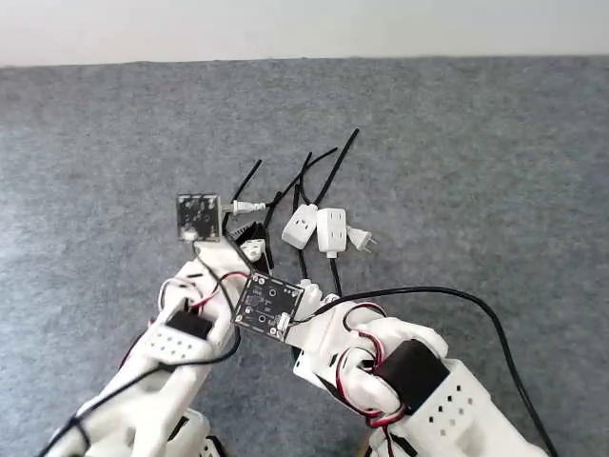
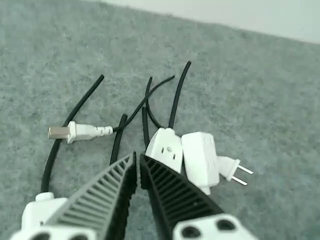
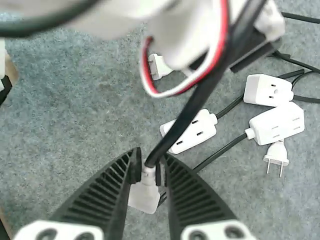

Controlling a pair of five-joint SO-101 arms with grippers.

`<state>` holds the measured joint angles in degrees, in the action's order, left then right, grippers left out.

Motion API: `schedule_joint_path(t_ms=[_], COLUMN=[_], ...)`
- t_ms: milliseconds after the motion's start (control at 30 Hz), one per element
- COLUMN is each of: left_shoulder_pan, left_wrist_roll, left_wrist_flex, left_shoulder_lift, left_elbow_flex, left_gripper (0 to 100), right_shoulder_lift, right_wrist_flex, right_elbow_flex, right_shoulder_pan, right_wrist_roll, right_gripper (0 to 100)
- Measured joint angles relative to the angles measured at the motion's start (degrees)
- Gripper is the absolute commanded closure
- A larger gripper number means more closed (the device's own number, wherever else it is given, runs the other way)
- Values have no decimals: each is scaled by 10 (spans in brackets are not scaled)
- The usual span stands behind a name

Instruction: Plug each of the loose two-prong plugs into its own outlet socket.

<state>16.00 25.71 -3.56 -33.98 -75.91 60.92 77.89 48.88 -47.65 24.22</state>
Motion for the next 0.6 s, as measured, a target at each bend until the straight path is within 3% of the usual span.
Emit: schedule_joint_path(t_ms=[267, 600], left_shoulder_pan=[40, 101], left_wrist_roll=[-3, 0], left_wrist_flex=[7, -111], left_shoulder_lift=[-17, -134], left_elbow_flex=[12, 12], left_gripper=[984, 984], right_shoulder_lift=[0, 0], right_wrist_flex=[-13, -18], right_elbow_flex=[32, 36], right_shoulder_pan=[0, 0], right_wrist_roll=[22, 49], right_gripper=[991, 991])
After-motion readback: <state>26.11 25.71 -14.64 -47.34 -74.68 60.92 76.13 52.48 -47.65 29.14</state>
